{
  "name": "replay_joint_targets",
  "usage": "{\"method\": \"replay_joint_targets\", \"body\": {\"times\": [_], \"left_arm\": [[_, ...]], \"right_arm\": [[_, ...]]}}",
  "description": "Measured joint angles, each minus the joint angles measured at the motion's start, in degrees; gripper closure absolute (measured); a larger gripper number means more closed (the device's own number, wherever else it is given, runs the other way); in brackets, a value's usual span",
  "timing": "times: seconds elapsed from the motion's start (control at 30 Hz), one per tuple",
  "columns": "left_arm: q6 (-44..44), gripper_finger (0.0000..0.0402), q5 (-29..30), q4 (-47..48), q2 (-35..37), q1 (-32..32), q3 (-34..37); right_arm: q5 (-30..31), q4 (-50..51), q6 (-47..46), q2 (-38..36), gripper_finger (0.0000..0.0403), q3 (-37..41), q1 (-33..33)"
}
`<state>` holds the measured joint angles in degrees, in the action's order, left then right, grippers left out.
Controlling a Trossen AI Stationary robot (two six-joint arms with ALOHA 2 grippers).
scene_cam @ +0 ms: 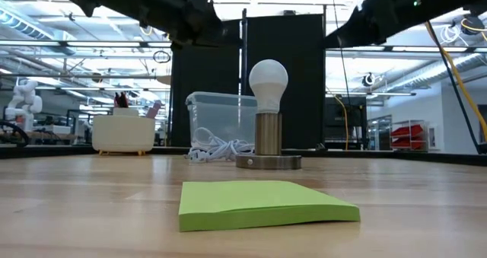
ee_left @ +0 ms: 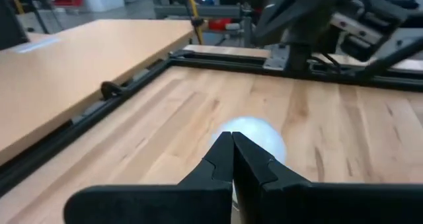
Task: Screw lightbulb
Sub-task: Insert the lightbulb into the lamp
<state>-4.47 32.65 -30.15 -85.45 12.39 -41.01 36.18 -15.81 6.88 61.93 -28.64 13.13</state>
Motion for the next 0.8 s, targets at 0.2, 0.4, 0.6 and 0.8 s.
{"method": "replay_joint_targets", "body": {"times": [0.2, 0.4, 0.6, 0.8], "left_arm": [[0.0, 0.0401, 0.4, 0.5, 0.0, 1.3, 2.0], [2.6, 0.0401, 2.6, -6.9, 0.0, 2.6, 6.5], [6.5, 0.0401, 1.0, -15.0, 0.0, 2.2, 10.5], [4.9, 0.0401, -7.9, -15.8, -0.1, -0.1, 10.1]], "right_arm": [[7.0, -9.5, -4.7, 5.9, 0.0403, 5.0, -0.2], [6.8, -43.2, -5.8, 7.7, 0.0403, 22.6, 1.0], [-0.3, -51.5, -3.5, 6.8, 0.0403, 27.2, 1.8], [-6.0, -50.0, -0.3, 6.9, 0.0403, 23.2, -1.2]]}}
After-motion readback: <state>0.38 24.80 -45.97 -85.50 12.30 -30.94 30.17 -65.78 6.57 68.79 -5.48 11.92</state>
